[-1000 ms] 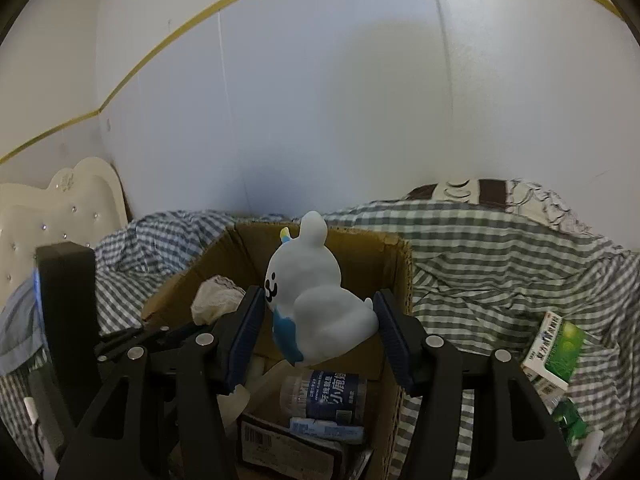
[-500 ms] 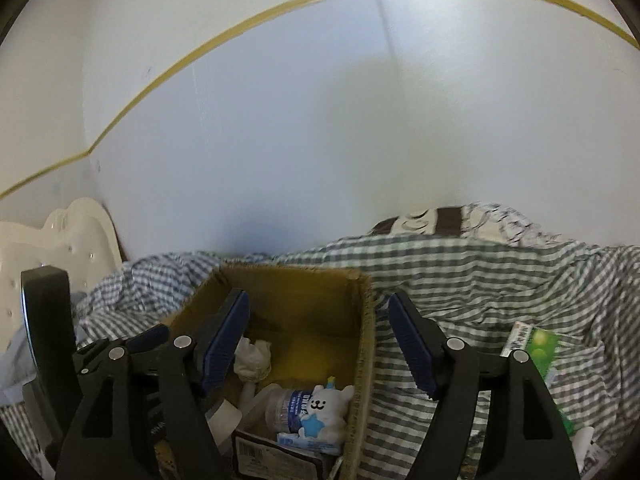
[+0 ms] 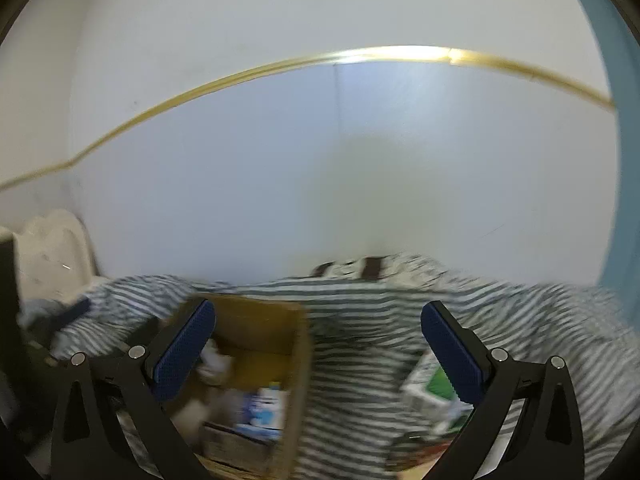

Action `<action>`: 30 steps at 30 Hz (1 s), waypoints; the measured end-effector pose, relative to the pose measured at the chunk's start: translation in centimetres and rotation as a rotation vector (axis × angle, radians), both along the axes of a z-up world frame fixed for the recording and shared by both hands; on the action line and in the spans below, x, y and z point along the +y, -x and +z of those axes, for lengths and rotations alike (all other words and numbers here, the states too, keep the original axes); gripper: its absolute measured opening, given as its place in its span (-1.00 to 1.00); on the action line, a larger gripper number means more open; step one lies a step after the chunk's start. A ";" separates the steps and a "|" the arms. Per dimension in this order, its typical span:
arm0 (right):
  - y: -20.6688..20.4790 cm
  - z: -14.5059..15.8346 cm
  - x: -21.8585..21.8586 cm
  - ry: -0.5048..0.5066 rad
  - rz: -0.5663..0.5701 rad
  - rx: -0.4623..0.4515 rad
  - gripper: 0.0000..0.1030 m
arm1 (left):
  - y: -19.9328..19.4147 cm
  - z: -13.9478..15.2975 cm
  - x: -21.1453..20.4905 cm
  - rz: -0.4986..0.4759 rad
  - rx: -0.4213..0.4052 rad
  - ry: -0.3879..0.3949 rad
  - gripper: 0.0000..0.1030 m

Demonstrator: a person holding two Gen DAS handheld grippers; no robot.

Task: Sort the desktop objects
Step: 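Move both open grippers from the box back over the pile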

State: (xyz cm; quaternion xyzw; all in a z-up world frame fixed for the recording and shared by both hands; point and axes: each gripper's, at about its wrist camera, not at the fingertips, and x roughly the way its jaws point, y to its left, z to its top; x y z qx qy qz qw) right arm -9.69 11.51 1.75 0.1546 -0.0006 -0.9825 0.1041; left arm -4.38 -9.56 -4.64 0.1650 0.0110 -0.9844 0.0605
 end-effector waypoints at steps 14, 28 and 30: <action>-6.1 3.9 4.5 -0.048 -0.138 0.087 0.99 | -5.0 4.7 4.6 0.008 0.153 -0.008 1.00; -9.3 5.5 10.2 -0.020 -0.244 0.144 0.99 | -6.6 6.3 9.8 -0.058 0.170 0.005 1.00; -9.3 5.3 11.0 -0.020 -0.256 0.142 0.99 | -6.4 6.1 10.3 -0.073 0.171 -0.009 1.00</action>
